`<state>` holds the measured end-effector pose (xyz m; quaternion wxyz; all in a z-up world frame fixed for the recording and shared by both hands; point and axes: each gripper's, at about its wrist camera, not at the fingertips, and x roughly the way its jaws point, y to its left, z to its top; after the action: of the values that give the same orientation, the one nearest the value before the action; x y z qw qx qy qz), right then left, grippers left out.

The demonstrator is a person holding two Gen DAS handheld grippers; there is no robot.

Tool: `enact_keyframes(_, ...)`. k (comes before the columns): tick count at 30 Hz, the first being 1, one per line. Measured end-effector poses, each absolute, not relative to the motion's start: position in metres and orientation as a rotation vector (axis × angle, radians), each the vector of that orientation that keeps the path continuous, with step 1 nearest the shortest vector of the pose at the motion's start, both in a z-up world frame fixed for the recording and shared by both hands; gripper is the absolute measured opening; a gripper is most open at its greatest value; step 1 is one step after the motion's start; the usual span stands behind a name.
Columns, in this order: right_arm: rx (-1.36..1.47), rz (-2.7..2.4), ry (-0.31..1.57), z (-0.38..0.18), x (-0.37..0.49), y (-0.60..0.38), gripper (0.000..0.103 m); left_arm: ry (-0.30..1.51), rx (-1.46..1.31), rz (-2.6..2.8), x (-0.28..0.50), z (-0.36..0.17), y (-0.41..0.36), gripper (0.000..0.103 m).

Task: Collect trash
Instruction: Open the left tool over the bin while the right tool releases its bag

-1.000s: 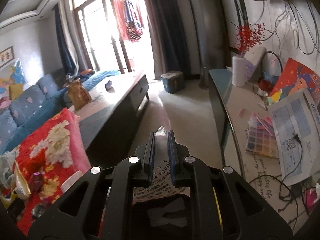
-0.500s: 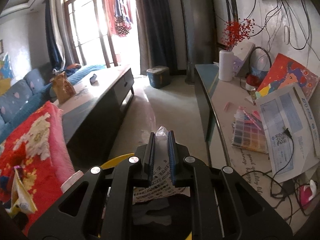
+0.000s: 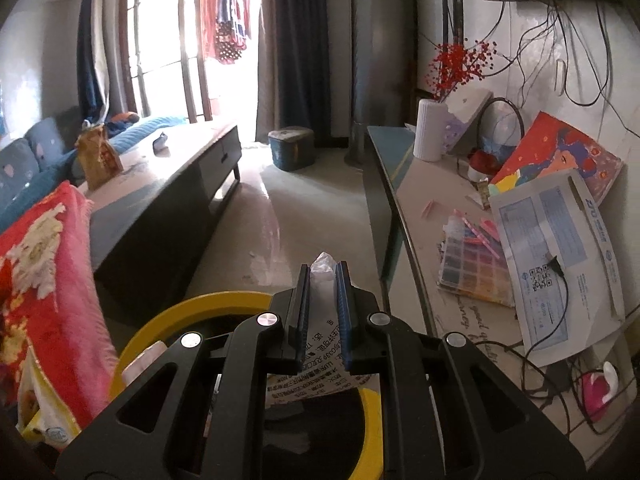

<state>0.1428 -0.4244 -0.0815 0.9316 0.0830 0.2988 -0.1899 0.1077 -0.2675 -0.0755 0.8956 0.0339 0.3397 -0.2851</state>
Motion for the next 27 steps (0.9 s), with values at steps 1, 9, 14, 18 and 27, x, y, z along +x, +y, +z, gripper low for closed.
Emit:
enact_keyframes(1,0.173,-0.392,0.615,-0.083,0.143,-0.425,0.008,0.71,0.072,-0.593,0.11,-0.077,-0.27,0.039)
enact_keyframes(9,0.277,-0.363,0.645,-0.091,0.144,-0.436,0.013,0.754,0.077,-0.602,0.132,-0.095,-0.289,0.041)
enact_keyframes(14,0.377,-0.301,0.628,-0.086,0.141,-0.441,0.031,0.753,0.036,-0.63,0.145,-0.1,-0.287,0.079)
enact_keyframes(18,0.409,-0.263,0.62,-0.082,0.141,-0.438,0.039,0.724,0.011,-0.628,0.146,-0.094,-0.281,0.094)
enact_keyframes(27,0.395,-0.206,0.605,-0.07,0.14,-0.421,0.05,0.664,-0.04,-0.542,0.141,-0.071,-0.256,0.096)
